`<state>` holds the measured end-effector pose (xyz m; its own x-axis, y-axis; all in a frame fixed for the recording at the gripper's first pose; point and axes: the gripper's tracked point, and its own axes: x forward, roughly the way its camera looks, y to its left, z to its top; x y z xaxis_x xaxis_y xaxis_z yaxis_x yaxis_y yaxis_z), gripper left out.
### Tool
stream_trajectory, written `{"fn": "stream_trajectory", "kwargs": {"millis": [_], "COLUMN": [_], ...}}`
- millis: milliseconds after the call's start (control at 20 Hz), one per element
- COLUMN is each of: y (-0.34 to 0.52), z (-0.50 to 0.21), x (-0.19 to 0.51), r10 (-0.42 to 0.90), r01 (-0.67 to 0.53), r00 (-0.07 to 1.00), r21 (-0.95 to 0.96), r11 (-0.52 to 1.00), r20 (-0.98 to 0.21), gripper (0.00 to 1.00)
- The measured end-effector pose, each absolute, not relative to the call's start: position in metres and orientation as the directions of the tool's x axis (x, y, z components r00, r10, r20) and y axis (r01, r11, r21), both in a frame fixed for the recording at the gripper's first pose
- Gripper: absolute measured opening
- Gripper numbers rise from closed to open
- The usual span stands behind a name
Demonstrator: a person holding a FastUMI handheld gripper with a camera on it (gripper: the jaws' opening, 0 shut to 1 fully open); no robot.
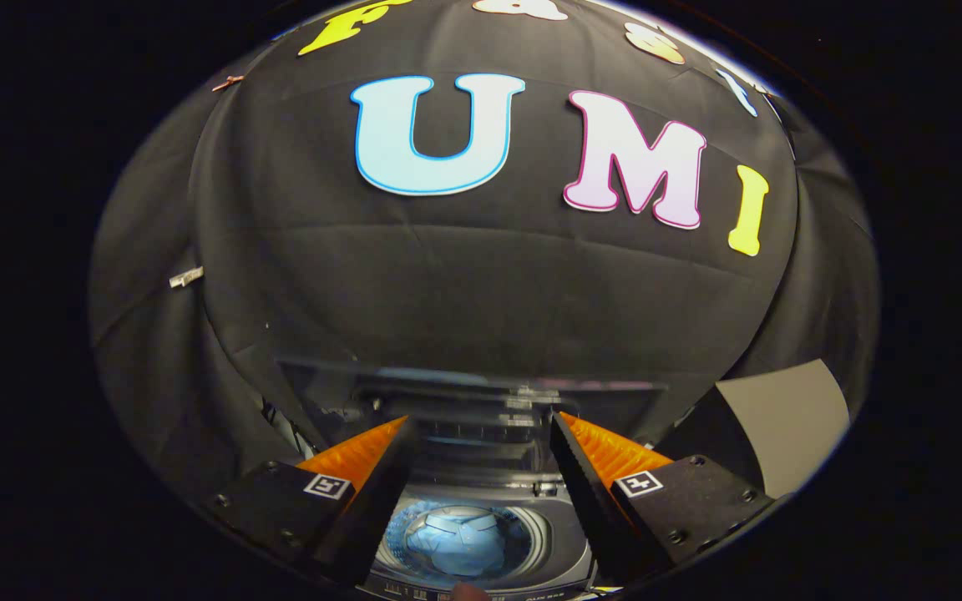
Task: Put the clothes into the washing machine and then close the washing machine lid.
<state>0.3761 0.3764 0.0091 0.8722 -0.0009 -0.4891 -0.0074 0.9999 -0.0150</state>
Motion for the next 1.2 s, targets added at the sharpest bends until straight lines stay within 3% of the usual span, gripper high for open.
{"fn": "stream_trajectory", "kwargs": {"millis": [250,450,1200], "y": [0.382,0.380,0.378], "z": [0.005,-0.013,-0.012], "x": [0.425,0.437,0.339], "r10": [0.022,-0.011,-0.040], "r01": [0.020,0.039,0.060], "r00": [0.851,0.844,0.904], "r21": [0.073,0.040,0.033], "r11": [0.997,0.998,0.998], "r20": [-0.525,-0.536,-0.425], "gripper": [0.99,0.99,0.99]}}
